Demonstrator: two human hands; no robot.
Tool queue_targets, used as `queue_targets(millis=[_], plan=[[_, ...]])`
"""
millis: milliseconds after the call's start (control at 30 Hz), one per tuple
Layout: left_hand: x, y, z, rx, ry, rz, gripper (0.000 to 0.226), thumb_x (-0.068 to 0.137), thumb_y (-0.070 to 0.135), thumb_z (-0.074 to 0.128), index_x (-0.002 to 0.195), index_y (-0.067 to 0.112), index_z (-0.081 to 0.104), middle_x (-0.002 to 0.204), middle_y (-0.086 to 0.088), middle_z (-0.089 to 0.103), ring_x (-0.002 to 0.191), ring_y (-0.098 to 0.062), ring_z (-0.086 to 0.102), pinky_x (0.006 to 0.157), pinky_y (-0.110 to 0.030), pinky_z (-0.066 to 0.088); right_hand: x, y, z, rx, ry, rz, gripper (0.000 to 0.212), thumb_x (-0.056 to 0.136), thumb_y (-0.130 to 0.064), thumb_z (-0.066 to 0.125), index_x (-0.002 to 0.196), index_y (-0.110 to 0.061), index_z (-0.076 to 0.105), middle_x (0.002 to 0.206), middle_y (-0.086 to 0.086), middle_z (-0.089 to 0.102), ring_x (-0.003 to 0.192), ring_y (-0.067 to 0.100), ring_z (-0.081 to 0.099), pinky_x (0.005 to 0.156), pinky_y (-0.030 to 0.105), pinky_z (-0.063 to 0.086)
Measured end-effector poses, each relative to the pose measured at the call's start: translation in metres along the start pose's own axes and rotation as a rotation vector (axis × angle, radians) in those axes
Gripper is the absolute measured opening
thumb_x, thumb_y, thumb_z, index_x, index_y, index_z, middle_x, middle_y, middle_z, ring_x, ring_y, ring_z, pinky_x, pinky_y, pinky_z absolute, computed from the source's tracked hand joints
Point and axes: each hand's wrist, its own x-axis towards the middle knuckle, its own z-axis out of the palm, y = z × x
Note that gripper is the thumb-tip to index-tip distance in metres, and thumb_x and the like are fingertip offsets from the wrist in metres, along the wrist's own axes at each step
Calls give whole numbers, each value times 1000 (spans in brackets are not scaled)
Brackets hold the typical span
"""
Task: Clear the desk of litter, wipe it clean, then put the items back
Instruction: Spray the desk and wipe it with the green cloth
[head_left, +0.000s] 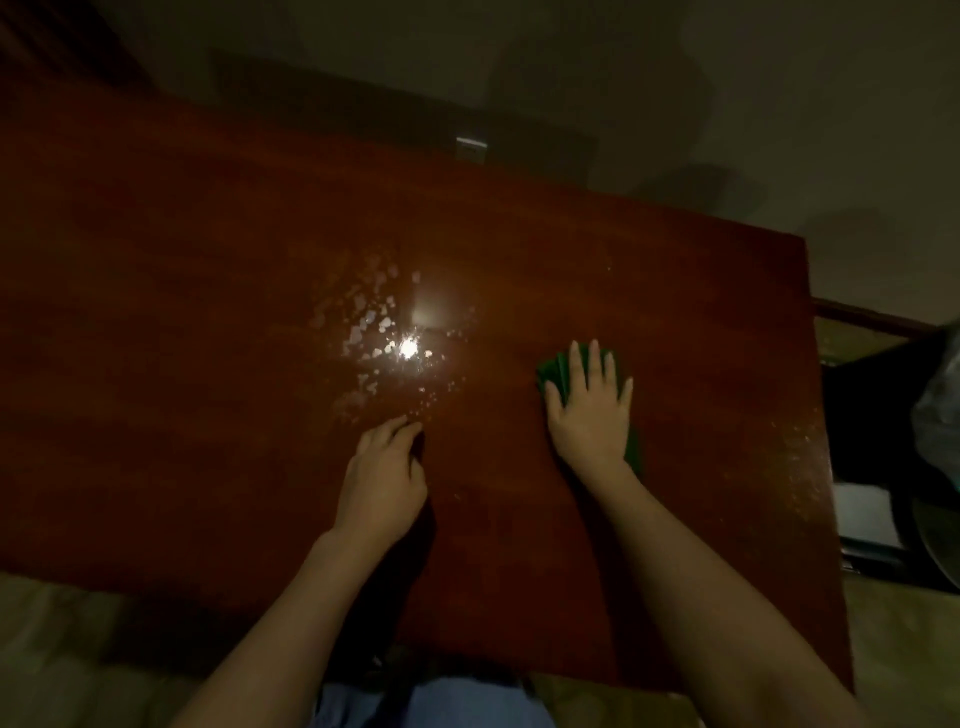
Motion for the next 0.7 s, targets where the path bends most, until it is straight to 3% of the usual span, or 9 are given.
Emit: queue_targets(millis=[67,167,233,300,400,500,600,700], plan=[[12,8,-1,-6,25,-32,48,95,8,42,143,12,39,150,-3,33,139,-18,23,114,-33,21,40,-29,-7,-21,-16,-73,67,98,-56,20,153,-22,1,161,6,-2,148,26,-2,117,49,-1],[34,20,1,5,57,-61,48,94,6,43,142,11,41,148,-6,36,137,-20,26,113,-32,22,54,-63,-5,-97,-86,-431,69,96,-61,19,153,-25,6,160,4,1,147,27,-1,117,50,-1],[51,31,4,10,70,-70,48,92,6,45,140,9,42,147,-8,38,136,-22,28,113,-32,22,39,-60,-2,-102,-119,-678,67,94,-60,23,151,-24,22,159,5,17,146,28,14,117,54,12],[67,46,6,2,75,-76,48,92,5,46,140,7,43,147,-9,38,136,-23,28,113,-32,22,22,-33,2,-144,-130,-811,64,91,-56,28,147,-24,32,153,4,32,141,26,31,112,54,24],[87,68,8,-13,72,-58,49,94,6,44,143,9,39,150,-7,34,139,-20,24,114,-31,19,28,25,-3,-165,-137,-672,63,90,-51,33,148,-25,28,153,0,29,139,24,35,109,53,26],[104,86,12,14,60,-39,52,96,9,42,147,11,31,155,-3,25,143,-18,16,117,-31,13,72,66,-23,-120,-51,-356,63,95,-53,20,151,-27,8,157,0,6,146,22,11,115,47,7],[117,97,17,64,32,-40,54,97,13,39,150,14,23,159,-1,12,146,-16,7,120,-33,8,135,69,-46,-55,3,-31,63,99,-51,19,152,-23,-1,160,4,-3,147,23,-2,118,47,-1],[123,101,22,98,20,-62,58,98,14,38,151,15,16,160,1,5,147,-14,1,120,-33,3,196,38,-58,13,32,79,66,100,-51,20,153,-17,1,160,9,0,148,27,0,119,49,2]])
